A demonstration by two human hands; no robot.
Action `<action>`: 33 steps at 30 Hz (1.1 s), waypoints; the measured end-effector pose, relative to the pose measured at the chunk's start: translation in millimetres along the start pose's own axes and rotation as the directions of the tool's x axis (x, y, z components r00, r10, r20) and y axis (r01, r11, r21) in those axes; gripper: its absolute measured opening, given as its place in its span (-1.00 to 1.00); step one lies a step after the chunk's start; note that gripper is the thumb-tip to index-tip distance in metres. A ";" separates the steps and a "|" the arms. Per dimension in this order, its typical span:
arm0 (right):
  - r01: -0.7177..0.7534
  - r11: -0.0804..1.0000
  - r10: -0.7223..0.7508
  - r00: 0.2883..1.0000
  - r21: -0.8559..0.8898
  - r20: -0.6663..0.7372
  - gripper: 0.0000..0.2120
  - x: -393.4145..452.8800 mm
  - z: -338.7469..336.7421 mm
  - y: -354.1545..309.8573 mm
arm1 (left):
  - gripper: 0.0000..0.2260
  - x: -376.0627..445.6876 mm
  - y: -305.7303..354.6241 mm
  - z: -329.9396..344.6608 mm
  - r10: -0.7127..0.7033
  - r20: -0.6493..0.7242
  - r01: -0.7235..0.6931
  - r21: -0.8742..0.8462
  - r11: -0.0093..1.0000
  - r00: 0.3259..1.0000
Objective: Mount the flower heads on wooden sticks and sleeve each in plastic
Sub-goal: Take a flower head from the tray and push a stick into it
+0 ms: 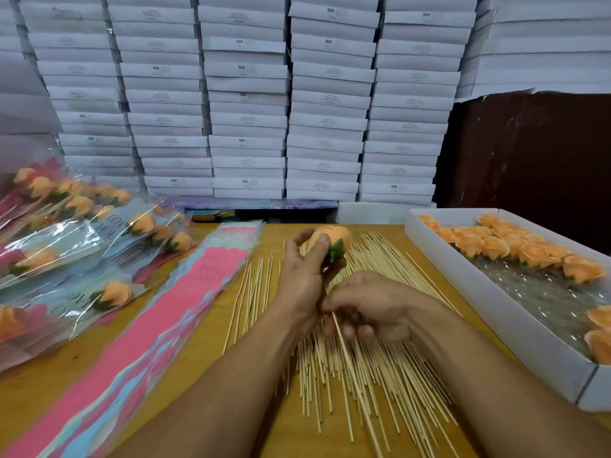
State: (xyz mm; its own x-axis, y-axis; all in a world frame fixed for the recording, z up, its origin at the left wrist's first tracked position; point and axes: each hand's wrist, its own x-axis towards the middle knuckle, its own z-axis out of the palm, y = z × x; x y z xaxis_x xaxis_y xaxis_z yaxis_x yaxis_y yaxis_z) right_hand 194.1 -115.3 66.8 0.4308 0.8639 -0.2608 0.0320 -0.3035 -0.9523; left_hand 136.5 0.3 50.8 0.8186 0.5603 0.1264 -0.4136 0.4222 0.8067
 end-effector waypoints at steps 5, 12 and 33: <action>0.037 0.996 -0.008 0.949 0.086 -0.317 -0.76 4.9 -13.6 -0.4 | -0.69 -4.0 3.1 -1.1 -0.008 0.153 -0.008 0.101 0.995 0.988; 0.231 0.970 -0.239 0.965 -0.079 -0.109 -0.68 -6.2 -1.8 -4.5 | -0.90 9.4 12.3 -12.2 0.132 -0.157 -0.126 0.050 0.991 0.979; 0.243 0.967 -0.232 0.963 -0.078 0.134 -0.24 -8.2 3.5 -5.3 | -0.90 13.2 15.9 -13.5 0.116 -0.227 -0.135 -0.068 0.989 0.967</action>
State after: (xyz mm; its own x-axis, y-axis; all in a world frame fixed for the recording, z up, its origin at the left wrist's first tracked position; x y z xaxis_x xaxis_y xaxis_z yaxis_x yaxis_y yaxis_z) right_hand 187.2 -119.3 73.5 0.2867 0.9566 -0.0519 0.2060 -0.1145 -0.9718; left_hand 135.4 24.0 57.4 0.6532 0.7524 0.0851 -0.5464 0.3906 0.7408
